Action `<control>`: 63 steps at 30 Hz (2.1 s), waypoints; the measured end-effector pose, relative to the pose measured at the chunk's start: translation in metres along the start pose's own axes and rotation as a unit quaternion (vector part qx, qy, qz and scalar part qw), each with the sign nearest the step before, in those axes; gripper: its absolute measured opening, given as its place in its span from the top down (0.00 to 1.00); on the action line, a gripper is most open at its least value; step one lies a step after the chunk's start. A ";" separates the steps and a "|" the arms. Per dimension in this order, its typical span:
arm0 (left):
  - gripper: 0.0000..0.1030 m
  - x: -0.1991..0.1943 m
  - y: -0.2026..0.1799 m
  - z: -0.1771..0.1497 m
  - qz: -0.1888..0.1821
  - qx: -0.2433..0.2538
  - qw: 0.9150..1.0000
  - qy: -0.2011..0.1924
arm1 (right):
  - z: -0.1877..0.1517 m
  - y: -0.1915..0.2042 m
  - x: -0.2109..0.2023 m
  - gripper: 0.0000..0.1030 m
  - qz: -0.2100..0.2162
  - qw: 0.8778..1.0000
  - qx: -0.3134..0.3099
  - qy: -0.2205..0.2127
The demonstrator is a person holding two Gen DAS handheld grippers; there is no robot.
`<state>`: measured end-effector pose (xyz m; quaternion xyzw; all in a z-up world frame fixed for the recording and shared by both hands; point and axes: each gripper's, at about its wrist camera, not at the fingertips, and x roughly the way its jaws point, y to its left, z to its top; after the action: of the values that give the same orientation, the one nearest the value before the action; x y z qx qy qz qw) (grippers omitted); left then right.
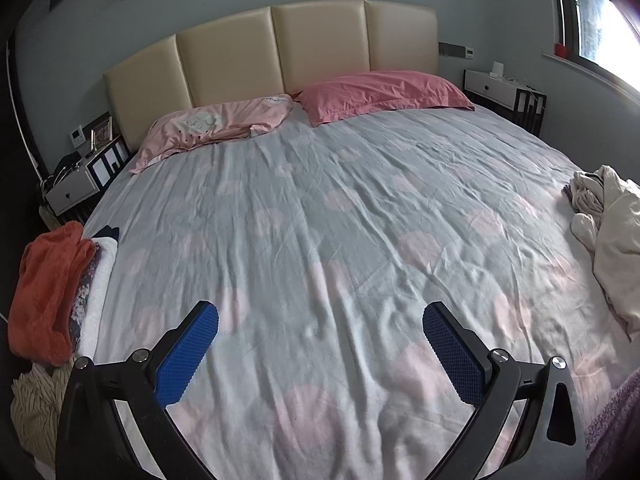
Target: Fold clothes
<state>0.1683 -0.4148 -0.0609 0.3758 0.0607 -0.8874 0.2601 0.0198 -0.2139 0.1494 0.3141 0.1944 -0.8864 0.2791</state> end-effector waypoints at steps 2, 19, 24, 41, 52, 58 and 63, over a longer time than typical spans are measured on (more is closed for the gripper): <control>0.00 0.001 0.009 -0.003 -0.002 -0.012 1.000 0.006 | -0.004 -0.005 0.013 1.00 -0.001 1.000 0.014 0.020; 0.00 -0.010 0.017 0.002 -0.012 -0.034 0.999 0.010 | -0.120 -0.224 0.058 0.71 -0.113 0.961 0.185 0.173; 0.00 0.001 0.007 0.006 -0.013 -0.035 0.999 0.026 | -0.173 -0.286 0.075 0.67 -0.130 0.941 0.239 0.199; 0.00 0.045 -0.059 0.011 0.039 0.080 0.994 0.060 | -0.285 -0.399 0.139 0.88 -0.135 0.885 0.373 0.242; 0.00 0.034 -0.050 0.008 0.022 0.068 0.997 0.041 | -0.161 -0.273 0.099 0.95 -0.076 0.961 0.216 0.153; 0.00 0.019 -0.027 0.005 0.008 0.031 0.999 0.023 | -0.082 -0.125 0.081 0.95 0.036 0.989 0.109 0.094; 0.00 0.009 -0.001 0.004 -0.003 -0.016 1.000 0.011 | -0.033 -0.005 0.061 0.95 0.113 0.991 0.044 0.058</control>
<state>0.1602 -0.4190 -0.0646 0.3809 0.0789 -0.8829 0.2631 -0.0079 -0.2155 0.0859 0.3971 0.1343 -0.8369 0.3519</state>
